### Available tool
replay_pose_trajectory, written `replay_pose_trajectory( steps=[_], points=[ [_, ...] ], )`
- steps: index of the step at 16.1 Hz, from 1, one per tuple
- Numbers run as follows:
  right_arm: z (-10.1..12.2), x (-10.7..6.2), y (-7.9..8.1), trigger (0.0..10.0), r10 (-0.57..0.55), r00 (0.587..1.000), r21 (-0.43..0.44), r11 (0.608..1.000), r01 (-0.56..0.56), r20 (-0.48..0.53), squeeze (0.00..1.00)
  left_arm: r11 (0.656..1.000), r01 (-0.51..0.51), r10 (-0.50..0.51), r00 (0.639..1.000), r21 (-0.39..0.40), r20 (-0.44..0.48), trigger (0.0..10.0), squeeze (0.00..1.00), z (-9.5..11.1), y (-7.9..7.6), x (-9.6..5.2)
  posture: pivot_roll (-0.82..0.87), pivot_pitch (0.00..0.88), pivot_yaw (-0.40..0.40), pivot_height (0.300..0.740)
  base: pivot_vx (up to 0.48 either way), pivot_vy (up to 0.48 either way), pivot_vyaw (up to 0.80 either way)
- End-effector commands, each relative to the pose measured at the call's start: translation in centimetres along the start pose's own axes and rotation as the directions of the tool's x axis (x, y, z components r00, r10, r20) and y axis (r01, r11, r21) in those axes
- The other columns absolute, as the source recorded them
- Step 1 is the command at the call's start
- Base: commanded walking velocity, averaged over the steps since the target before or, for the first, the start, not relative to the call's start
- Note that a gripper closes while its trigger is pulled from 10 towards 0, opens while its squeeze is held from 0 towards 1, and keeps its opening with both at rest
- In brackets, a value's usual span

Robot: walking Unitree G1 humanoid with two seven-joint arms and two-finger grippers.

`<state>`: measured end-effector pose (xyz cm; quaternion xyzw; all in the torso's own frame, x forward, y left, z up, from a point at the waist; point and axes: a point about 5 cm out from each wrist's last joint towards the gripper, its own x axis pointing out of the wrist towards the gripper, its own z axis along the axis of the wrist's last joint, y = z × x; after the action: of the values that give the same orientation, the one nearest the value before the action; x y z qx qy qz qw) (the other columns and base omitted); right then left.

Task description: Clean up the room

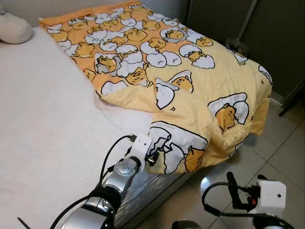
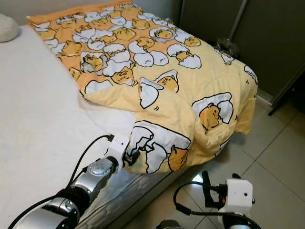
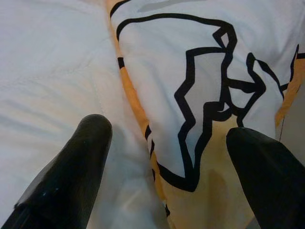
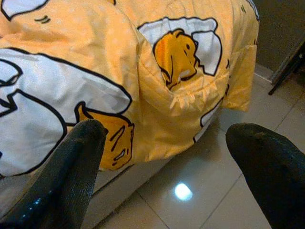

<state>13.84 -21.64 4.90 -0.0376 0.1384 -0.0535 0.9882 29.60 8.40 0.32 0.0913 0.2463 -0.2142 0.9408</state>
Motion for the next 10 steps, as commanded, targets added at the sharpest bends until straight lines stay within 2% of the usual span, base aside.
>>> replay_pose_trajectory(
  steps=[1,5,6,7,8,9,10],
  points=[
    [0.3,-0.4,-0.5,10.0,-0.025,1.000,0.003,1.000,0.025,-0.001,0.00,1.000,-0.003,0.003,1.000,0.010,-0.023,10.0,0.00,-0.6,0.1,-0.1,-0.32,0.100,0.039,0.740,0.000,0.000,0.00],
    [0.4,-0.7,-0.4,10.0,0.007,1.000,-0.006,1.000,-0.007,-0.021,0.00,1.000,0.015,-0.015,0.994,0.001,-0.107,10.0,0.00,-2.4,-0.9,-0.3,-0.34,0.103,0.025,0.740,0.000,0.000,0.00],
    [0.4,-0.5,-0.6,10.0,0.014,1.000,-0.009,1.000,-0.014,-0.027,0.00,0.999,0.036,-0.033,0.982,0.008,-0.187,10.0,0.00,-3.5,-1.5,-0.5,-0.34,0.086,0.015,0.740,0.000,0.000,0.00],
    [0.6,0.0,-0.7,10.0,0.014,1.000,-0.011,1.000,-0.014,-0.022,0.00,0.999,0.033,-0.036,0.973,-0.018,-0.228,10.0,0.00,-4.0,-1.7,-0.6,-0.34,0.080,0.010,0.740,0.000,0.000,0.00],
    [0.9,0.2,-0.8,10.0,0.014,1.000,-0.012,1.000,-0.015,-0.015,0.00,0.998,0.027,-0.037,0.972,-0.048,-0.231,10.0,0.00,-4.0,-1.7,-0.5,-0.34,0.077,0.008,0.740,0.000,0.000,0.00],
    [1.2,0.7,-0.9,10.0,0.018,1.000,-0.017,1.000,-0.018,-0.007,0.00,0.991,0.041,-0.068,0.976,-0.131,-0.209,8.2,0.00,-3.4,-2.1,-0.3,-0.34,0.074,-0.004,0.740,0.000,0.000,0.00],
    [1.3,0.8,-0.9,10.0,0.024,1.000,-0.024,0.999,-0.024,-0.008,0.00,0.974,0.111,-0.144,0.976,-0.196,-0.165,0.0,0.00,-2.7,-3.1,0.0,-0.34,0.074,-0.013,0.740,0.000,0.000,0.00]
  ],
)
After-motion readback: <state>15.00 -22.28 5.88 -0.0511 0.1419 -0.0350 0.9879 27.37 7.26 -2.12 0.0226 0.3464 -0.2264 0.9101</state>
